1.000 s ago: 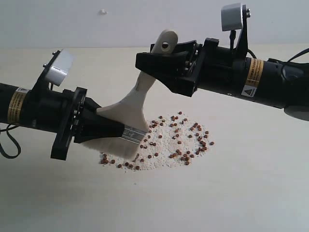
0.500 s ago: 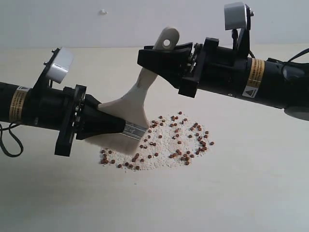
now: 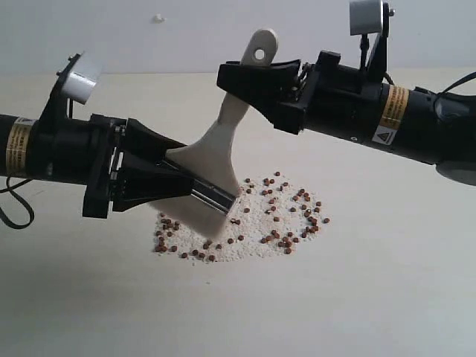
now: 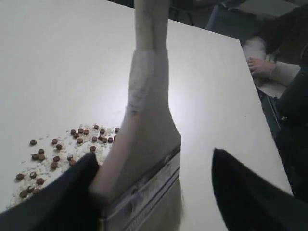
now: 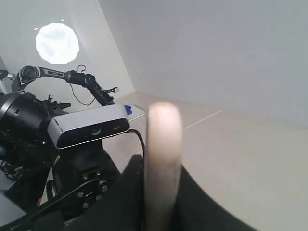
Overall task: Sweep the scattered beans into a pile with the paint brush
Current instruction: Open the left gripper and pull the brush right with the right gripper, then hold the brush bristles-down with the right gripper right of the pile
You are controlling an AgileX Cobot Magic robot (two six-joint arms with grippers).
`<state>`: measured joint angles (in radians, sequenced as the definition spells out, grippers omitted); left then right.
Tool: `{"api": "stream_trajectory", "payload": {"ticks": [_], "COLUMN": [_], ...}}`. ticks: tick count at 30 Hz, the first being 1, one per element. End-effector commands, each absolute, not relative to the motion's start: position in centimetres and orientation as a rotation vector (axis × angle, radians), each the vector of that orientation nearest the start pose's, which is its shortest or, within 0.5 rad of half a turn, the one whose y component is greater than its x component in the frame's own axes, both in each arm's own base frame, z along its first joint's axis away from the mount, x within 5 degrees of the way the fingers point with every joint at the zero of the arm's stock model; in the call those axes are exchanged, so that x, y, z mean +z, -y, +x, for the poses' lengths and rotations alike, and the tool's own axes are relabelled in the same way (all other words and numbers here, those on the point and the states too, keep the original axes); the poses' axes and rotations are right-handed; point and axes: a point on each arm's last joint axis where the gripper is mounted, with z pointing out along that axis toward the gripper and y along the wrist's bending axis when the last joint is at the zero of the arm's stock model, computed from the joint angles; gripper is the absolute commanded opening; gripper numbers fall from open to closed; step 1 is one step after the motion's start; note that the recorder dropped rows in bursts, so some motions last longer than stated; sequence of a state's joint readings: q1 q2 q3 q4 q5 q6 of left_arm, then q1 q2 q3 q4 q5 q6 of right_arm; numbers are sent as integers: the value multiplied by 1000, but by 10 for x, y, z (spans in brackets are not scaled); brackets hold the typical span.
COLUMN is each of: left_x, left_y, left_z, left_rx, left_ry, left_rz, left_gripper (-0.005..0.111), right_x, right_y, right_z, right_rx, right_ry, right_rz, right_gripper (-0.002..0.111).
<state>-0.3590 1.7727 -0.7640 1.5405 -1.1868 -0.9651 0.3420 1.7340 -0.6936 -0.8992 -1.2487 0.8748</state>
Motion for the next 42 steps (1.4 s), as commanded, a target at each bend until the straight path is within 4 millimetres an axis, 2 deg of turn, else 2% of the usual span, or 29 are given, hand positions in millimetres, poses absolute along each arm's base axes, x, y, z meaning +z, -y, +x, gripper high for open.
{"api": "stream_trajectory", "payload": {"ticks": [1, 3, 5, 7, 8, 11, 13, 18, 21, 23, 26, 30, 36, 42], "left_x": [186, 187, 190, 194, 199, 207, 209, 214, 219, 225, 233, 245, 265, 270], "left_y": [181, 179, 177, 175, 175, 174, 173, 172, 170, 168, 166, 160, 144, 120], "left_z": [235, 234, 232, 232, 231, 229, 227, 224, 219, 214, 207, 190, 154, 116], "left_rx": [-1351, -1350, -1337, -1323, -1311, -1294, -1288, -1297, -1286, -1276, -1251, -1243, -1213, -1072], "left_ry": [-1604, -1612, -1601, -1588, -1573, -1547, -1541, -1564, -1548, -1529, -1494, -1452, -1365, -1332], "left_rz": [1318, 1335, 1363, 1368, 1370, 1379, 1389, 1402, 1402, 1397, 1411, 1337, 1138, 936], "left_gripper": [67, 67, 62, 49, 40, 27, 26, 45, 42, 29, 0, 0, 0, 0], "right_x": [215, 222, 228, 238, 249, 261, 263, 262, 267, 273, 283, 291, 293, 284], "right_y": [-163, -161, -155, -151, -147, -144, -143, -136, -129, -123, -112, -101, -85, -69], "right_z": [273, 273, 274, 271, 267, 262, 261, 265, 263, 258, 251, 230, 192, 177], "right_rx": [1213, 1158, 1032, 954, 914, 886, 871, 813, 719, 653, 550, 485, 490, 415], "right_ry": [-1504, -1526, -1612, -1628, -1621, -1606, -1609, -1680, -1722, -1745, -1783, -1767, -1706, -1701], "right_rz": [-555, -546, -536, -544, -544, -545, -547, -453, -433, -420, -387, -386, -328, -232], "right_gripper": [0, 0, 0, 0, 0, 0, 0, 0, 0, 0, 0, 0, 0, 0]}}
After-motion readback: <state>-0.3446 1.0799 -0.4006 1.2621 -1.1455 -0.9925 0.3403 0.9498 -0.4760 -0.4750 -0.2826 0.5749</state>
